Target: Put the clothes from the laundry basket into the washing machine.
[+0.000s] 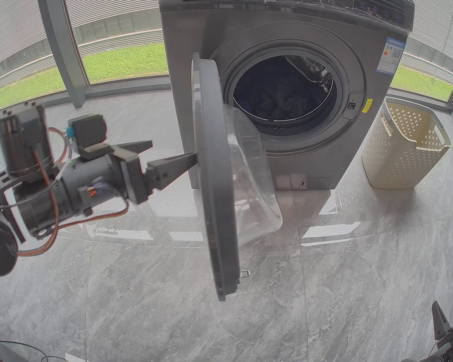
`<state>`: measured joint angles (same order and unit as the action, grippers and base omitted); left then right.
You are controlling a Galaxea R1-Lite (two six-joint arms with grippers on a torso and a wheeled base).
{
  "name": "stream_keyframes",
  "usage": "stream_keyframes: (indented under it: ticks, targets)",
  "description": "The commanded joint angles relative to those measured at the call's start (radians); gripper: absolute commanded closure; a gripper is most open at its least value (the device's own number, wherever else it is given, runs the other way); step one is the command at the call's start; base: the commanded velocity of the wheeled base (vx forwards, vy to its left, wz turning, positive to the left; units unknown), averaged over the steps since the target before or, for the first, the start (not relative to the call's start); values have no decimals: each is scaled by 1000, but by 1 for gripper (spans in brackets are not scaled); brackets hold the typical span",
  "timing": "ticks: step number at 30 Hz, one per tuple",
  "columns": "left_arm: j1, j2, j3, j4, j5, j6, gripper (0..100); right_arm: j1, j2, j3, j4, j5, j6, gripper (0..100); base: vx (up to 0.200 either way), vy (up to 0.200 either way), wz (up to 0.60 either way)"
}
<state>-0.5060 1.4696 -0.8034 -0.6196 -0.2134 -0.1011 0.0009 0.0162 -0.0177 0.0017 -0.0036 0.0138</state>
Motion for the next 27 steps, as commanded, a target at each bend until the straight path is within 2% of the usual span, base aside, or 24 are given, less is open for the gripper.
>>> stream_keyframes:
  ticks: [1, 2, 3, 5, 6, 9, 15, 17, 20, 23, 27]
  targets:
    - [-88, 186, -138, -58, 52, -12, 0, 1, -16, 16, 0, 1, 0, 0, 0, 0, 0]
    - [-88, 186, -138, -58, 52, -12, 0, 1, -16, 16, 0, 1, 0, 0, 0, 0, 0]
    - [-103, 293, -243, -112, 86, -22, 0, 1, -16, 16, 0, 1, 0, 0, 0, 0, 0]
    - [-111, 325, -278, -117, 88, -32, 0, 1, -16, 16, 0, 1, 0, 0, 0, 0, 0]
    - [-115, 380, -346, -120, 91, -58, 0, 1, -16, 16, 0, 1, 0, 0, 0, 0, 0]
    - [-115, 439, -422, -121, 108, -83, 0, 1, -16, 16, 0, 1, 0, 0, 0, 0, 0]
    - [-106, 580, -643, -121, 203, -100, 0, 1, -16, 16, 0, 1, 0, 0, 0, 0, 0]
    - [-103, 643, -744, -120, 247, -138, 0, 1, -16, 16, 0, 1, 0, 0, 0, 0, 0]
    - [-101, 696, -835, -103, 309, -167, 0, 1, -16, 16, 0, 1, 0, 0, 0, 0, 0]
    - [-100, 719, -878, -86, 356, -183, 0, 1, -16, 16, 0, -1, 0, 0, 0, 0, 0]
    - [-98, 678, -853, -35, 364, -216, 0, 1, -16, 16, 0, 1, 0, 0, 0, 0, 0]
